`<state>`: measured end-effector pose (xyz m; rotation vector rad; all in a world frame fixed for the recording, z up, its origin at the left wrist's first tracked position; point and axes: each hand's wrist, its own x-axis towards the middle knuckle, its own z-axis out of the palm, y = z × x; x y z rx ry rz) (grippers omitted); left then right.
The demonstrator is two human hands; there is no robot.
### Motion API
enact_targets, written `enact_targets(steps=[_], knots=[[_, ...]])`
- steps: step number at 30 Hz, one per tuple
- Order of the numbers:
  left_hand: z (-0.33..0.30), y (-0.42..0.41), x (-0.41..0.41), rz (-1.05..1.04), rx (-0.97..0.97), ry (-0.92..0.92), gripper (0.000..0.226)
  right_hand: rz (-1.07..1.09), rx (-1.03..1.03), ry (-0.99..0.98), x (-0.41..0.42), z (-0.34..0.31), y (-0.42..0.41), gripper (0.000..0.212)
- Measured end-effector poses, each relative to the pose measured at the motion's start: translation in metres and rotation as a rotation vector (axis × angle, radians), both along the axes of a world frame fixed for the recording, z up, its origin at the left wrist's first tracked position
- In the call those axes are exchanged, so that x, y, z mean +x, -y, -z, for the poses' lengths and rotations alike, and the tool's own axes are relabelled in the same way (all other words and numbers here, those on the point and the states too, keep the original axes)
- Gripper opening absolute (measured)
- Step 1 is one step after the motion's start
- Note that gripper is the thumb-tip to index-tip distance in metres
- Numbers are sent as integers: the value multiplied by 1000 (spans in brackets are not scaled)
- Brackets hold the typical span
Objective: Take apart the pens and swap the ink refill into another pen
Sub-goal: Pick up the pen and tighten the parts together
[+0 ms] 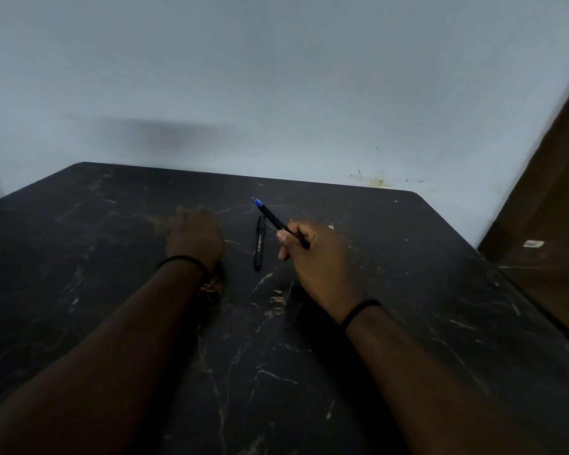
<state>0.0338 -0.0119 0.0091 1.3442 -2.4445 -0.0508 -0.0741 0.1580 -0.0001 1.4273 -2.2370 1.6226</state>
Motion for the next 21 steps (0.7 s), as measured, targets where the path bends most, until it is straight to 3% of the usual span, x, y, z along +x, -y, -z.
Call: enact_targets(steps=[3,7,11,16,21], knots=[[-2,1,-3,59,67,-299,21,1,23,-6,0,-1,0,32],[-2,0,-5,105,336,-818,15,0,47,-31,-1,0,0,29],[-5,-3,-5,177,705,-1170,12,-12,59,-58,0,0,-1,28],[-7,-8,-4,319,949,-1262,20,-16,100,-43,1,-1,-3,26],[-4,-6,-5,391,1052,-1313,23,-2,126,-50,3,-4,-6,26]])
